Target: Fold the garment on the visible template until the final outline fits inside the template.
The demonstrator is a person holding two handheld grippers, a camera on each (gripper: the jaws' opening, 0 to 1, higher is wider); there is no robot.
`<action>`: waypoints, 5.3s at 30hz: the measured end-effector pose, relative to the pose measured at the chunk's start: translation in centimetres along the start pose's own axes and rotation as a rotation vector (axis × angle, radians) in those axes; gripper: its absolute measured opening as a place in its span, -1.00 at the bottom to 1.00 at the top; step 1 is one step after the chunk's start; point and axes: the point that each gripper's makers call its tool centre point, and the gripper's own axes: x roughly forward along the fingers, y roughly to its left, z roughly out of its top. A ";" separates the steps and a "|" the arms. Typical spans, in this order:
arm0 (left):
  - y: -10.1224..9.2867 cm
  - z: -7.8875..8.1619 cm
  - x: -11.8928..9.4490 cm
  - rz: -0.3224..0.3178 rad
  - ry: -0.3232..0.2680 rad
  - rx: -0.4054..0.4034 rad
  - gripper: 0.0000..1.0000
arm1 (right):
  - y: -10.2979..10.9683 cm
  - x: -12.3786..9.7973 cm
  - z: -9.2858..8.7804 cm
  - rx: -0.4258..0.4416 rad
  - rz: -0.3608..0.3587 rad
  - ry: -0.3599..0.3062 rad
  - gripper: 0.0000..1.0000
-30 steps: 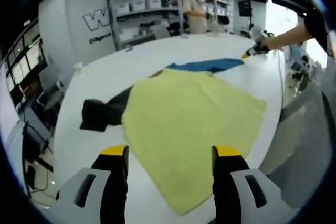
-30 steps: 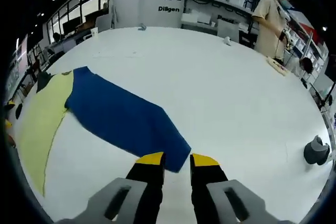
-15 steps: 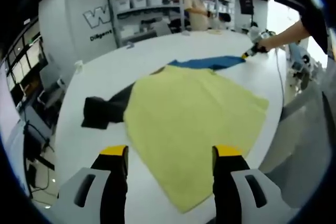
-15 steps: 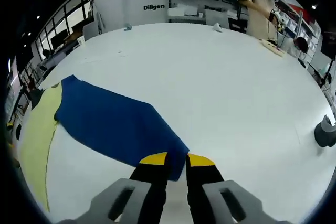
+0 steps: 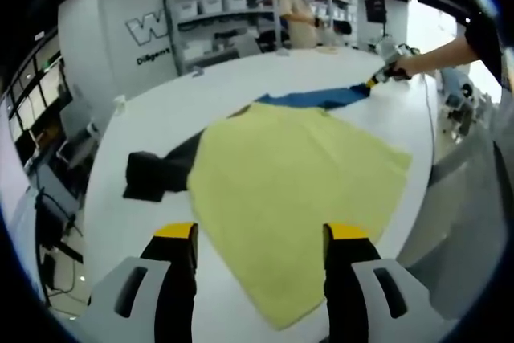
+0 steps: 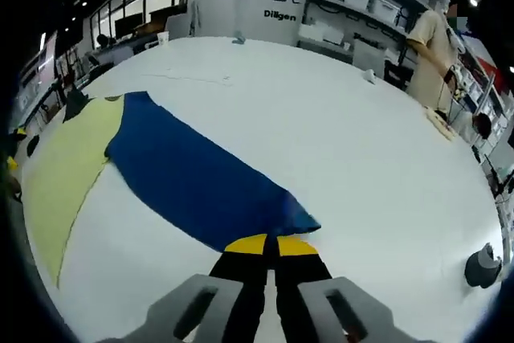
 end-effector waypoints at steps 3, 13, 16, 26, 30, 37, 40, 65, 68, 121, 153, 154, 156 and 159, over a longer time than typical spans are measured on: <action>-0.1 0.4 -0.1 0.001 -0.009 -0.004 0.17 | 1.6 0.4 0.1 -0.061 0.047 0.024 -1.00; 0.1 -0.5 -0.3 0.011 0.010 -0.010 0.17 | -3.4 -0.3 -1.6 0.187 -0.127 0.014 -0.99; 0.0 -0.7 -0.4 0.016 0.020 -0.012 0.17 | -3.9 -1.3 -2.2 0.220 -0.141 0.001 -0.89; -0.2 -0.9 0.0 0.011 0.012 -0.026 0.16 | 0.1 -2.1 -2.1 0.199 -0.019 -0.088 -0.44; 0.1 -2.3 0.5 0.031 0.040 -0.054 0.17 | 4.1 -3.2 -2.5 0.147 0.043 -0.074 -0.47; -0.2 -4.0 1.1 0.031 0.055 -0.144 0.28 | 10.5 -3.7 -5.2 0.128 0.138 -0.051 -0.46; -0.7 -4.8 1.1 0.016 0.080 -0.140 0.27 | 11.6 -4.2 -5.2 0.128 0.158 -0.052 -0.45; -1.6 -8.0 1.4 0.005 0.165 -0.196 -0.01 | 26.5 -7.6 -5.2 -0.026 0.424 -0.033 -0.35; -1.4 -8.4 1.6 0.001 0.167 -0.196 -0.01 | 27.4 -7.5 -5.6 -0.045 0.442 -0.027 -0.35; -1.7 -10.7 0.7 -0.064 0.365 -0.123 -1.00 | 29.4 -8.4 -7.5 0.074 0.442 0.055 -1.00; 8.2 -8.5 1.3 0.136 0.210 -0.310 -0.52 | 26.8 -8.2 -3.4 -0.034 0.368 0.006 -0.58; 9.5 -8.9 1.6 0.136 0.209 -0.318 -0.52 | 26.8 -8.3 -2.6 -0.041 0.373 -0.019 -0.57; 10.8 -8.9 2.2 0.147 0.202 -0.311 -0.51 | 26.7 -8.1 -1.2 -0.083 0.393 -0.055 -0.51; 11.2 -7.6 3.1 0.149 0.179 -0.319 -0.41 | 25.9 -7.2 0.1 -0.145 0.394 -0.060 -0.38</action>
